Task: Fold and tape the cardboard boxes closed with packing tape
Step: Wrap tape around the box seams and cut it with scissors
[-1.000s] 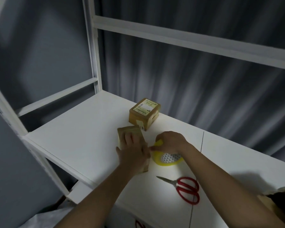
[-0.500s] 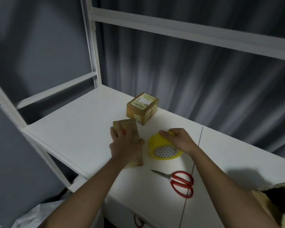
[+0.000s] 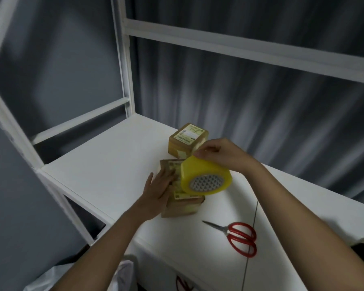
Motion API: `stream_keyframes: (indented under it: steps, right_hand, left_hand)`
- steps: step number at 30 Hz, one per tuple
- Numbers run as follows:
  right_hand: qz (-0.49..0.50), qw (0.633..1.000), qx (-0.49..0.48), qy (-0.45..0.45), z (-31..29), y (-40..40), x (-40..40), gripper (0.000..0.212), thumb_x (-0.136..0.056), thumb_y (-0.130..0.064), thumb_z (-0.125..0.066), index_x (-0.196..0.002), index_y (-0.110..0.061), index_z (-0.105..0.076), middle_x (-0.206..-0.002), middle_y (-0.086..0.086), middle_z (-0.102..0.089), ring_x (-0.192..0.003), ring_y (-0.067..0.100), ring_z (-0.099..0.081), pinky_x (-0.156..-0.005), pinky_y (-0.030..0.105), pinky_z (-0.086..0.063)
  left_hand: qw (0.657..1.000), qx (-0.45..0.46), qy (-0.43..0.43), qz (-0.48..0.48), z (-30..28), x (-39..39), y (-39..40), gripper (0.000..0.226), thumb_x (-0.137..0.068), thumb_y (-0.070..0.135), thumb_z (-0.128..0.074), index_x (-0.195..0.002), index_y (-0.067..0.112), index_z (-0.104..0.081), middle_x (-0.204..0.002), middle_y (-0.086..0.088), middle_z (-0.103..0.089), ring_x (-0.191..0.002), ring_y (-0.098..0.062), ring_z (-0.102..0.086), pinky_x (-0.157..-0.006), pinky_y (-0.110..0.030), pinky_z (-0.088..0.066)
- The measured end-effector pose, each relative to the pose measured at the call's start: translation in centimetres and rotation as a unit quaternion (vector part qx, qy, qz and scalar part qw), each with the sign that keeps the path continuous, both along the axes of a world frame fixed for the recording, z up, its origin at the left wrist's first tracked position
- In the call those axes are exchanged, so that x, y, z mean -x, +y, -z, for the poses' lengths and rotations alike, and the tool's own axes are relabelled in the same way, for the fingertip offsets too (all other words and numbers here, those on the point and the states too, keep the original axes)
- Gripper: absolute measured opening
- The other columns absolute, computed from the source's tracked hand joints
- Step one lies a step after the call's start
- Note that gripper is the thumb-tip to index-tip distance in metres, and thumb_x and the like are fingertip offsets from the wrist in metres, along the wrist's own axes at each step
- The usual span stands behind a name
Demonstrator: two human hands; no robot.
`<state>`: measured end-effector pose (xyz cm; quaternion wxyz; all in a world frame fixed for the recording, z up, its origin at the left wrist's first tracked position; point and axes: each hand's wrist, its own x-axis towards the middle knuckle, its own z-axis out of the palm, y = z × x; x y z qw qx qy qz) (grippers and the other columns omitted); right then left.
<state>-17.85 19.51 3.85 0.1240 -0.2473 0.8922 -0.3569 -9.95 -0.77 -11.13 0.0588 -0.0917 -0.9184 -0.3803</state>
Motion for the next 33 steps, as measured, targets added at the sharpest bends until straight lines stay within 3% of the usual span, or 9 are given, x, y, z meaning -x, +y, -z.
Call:
stream_keyframes:
  steps: [4, 7, 11, 14, 19, 23, 28, 31, 33]
  right_hand:
    - [-0.010, 0.995, 0.040, -0.087, 0.4, -0.6, -1.3, 0.023, -0.086, -0.050, -0.062, -0.105, -0.037, -0.062, -0.092, -0.023, -0.064, -0.080, -0.006, -0.062, -0.071, 0.012, -0.047]
    - [-0.020, 0.992, 0.081, -0.099, -0.2, -0.7, -1.6, 0.011, -0.090, -0.035, -0.063, -0.101, -0.032, -0.061, -0.068, -0.035, -0.063, -0.066, -0.018, -0.059, -0.060, 0.001, -0.044]
    - [-0.035, 0.993, 0.056, -0.094, -0.5, -1.3, -1.9, 0.012, -0.091, -0.038, -0.061, -0.102, -0.035, -0.060, -0.087, -0.029, -0.063, -0.077, -0.008, -0.060, -0.075, 0.011, -0.047]
    - [-0.063, 0.994, 0.011, -0.088, -1.2, -2.1, -2.4, 0.010, -0.090, -0.041, -0.060, -0.099, -0.045, -0.057, -0.097, -0.029, -0.056, -0.085, -0.009, -0.055, -0.078, 0.009, -0.045]
    - [0.020, 0.990, -0.137, 0.021, -4.0, -0.5, -0.4, 0.029, -0.073, -0.059, -0.072, -0.056, -0.038, -0.065, -0.055, -0.024, -0.060, -0.057, -0.009, -0.057, -0.054, 0.010, -0.040]
    - [0.075, 0.901, -0.417, 0.088, -1.0, 2.5, 1.9, 0.070, -0.052, -0.084, -0.064, -0.069, -0.017, -0.064, -0.070, -0.005, -0.061, -0.068, 0.017, -0.060, -0.058, 0.025, -0.040]
    - [0.072, 0.900, -0.428, 0.037, 3.4, 3.2, 2.5, 0.082, -0.054, -0.087, -0.059, -0.098, -0.018, -0.065, -0.101, 0.000, -0.066, -0.083, 0.019, -0.056, -0.071, 0.028, -0.042]
    - [0.060, 0.890, -0.451, 0.033, 5.3, 2.8, 2.8, 0.088, -0.055, -0.087, -0.057, -0.107, -0.017, -0.062, -0.107, 0.001, -0.065, -0.088, 0.020, -0.057, -0.074, 0.030, -0.042]
    - [0.046, 0.884, -0.464, 0.037, 6.1, 2.5, 3.0, 0.090, -0.057, -0.087, -0.057, -0.110, -0.015, -0.060, -0.105, 0.001, -0.063, -0.093, 0.021, -0.059, -0.077, 0.030, -0.043]
  left_hand:
    - [0.999, 0.028, -0.013, 0.011, -0.5, -0.3, -1.5, 0.100, -0.066, 0.092, -0.009, -0.139, 0.029, -0.033, -0.152, 0.014, -0.021, -0.142, 0.000, -0.009, -0.118, -0.037, 0.003]
    - [0.998, 0.062, 0.027, -0.010, -0.3, 0.0, -1.0, 0.109, -0.056, 0.096, -0.035, -0.138, 0.022, -0.034, -0.145, 0.008, -0.034, -0.134, -0.011, -0.032, -0.112, -0.049, -0.026]
    - [0.988, 0.098, 0.091, -0.073, 0.5, 0.3, 0.6, 0.113, -0.054, 0.094, -0.045, -0.137, 0.017, -0.042, -0.136, -0.005, -0.046, -0.124, -0.026, -0.045, -0.095, -0.050, -0.046]
    - [0.990, 0.087, 0.087, -0.076, 0.6, 0.4, 0.9, 0.116, -0.055, 0.092, -0.048, -0.146, 0.023, -0.030, -0.151, 0.000, -0.032, -0.139, -0.022, -0.029, -0.109, -0.051, -0.033]
    - [0.995, 0.072, 0.006, -0.066, 0.2, -0.1, 0.5, 0.134, -0.038, 0.103, -0.023, -0.148, 0.026, -0.019, -0.157, 0.011, -0.007, -0.145, -0.006, 0.002, -0.118, -0.048, 0.002]
    - [0.992, 0.113, -0.015, -0.051, 0.0, -0.3, 0.3, 0.135, -0.037, 0.104, -0.013, -0.147, 0.026, -0.016, -0.157, 0.012, -0.004, -0.144, -0.004, 0.005, -0.116, -0.050, 0.007]
    - [0.982, 0.185, -0.022, -0.038, 0.0, -0.2, 0.3, 0.126, -0.044, 0.102, -0.003, -0.149, 0.034, -0.006, -0.158, 0.009, 0.004, -0.144, -0.008, 0.011, -0.113, -0.053, 0.010]
    - [0.961, 0.275, -0.030, -0.005, -0.5, 0.0, -0.1, 0.093, -0.059, 0.094, 0.001, -0.141, 0.051, 0.013, -0.158, 0.005, 0.015, -0.144, -0.017, 0.018, -0.111, -0.054, 0.014]
    - [0.944, 0.327, 0.030, 0.002, -0.6, 0.0, -0.2, 0.077, -0.075, 0.085, -0.008, -0.144, 0.051, -0.001, -0.159, -0.005, 0.000, -0.146, -0.027, 0.001, -0.112, -0.055, 0.008]
